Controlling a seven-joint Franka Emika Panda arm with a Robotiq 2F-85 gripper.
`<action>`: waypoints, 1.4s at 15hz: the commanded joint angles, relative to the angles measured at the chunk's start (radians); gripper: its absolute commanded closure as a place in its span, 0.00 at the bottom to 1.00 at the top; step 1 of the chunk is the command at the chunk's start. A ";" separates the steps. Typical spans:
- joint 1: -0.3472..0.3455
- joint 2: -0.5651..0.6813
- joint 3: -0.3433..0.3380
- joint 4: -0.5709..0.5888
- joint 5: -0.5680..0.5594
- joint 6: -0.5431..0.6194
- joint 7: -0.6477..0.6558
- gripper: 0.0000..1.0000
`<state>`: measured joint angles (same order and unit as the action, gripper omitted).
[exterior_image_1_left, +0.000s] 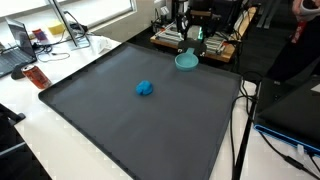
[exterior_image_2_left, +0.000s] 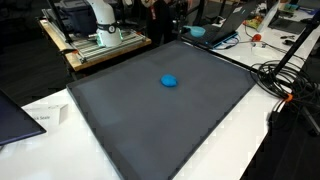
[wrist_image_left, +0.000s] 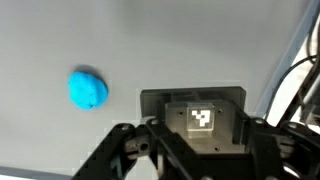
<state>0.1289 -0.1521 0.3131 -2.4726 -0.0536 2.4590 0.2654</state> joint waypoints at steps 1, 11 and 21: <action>-0.019 0.167 -0.011 0.162 -0.220 -0.061 0.155 0.65; 0.024 0.153 -0.055 0.127 -0.158 -0.037 0.072 0.65; 0.048 0.372 -0.151 0.319 -0.304 -0.073 -0.005 0.65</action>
<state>0.1423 0.1466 0.2004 -2.2184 -0.2730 2.3843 0.2410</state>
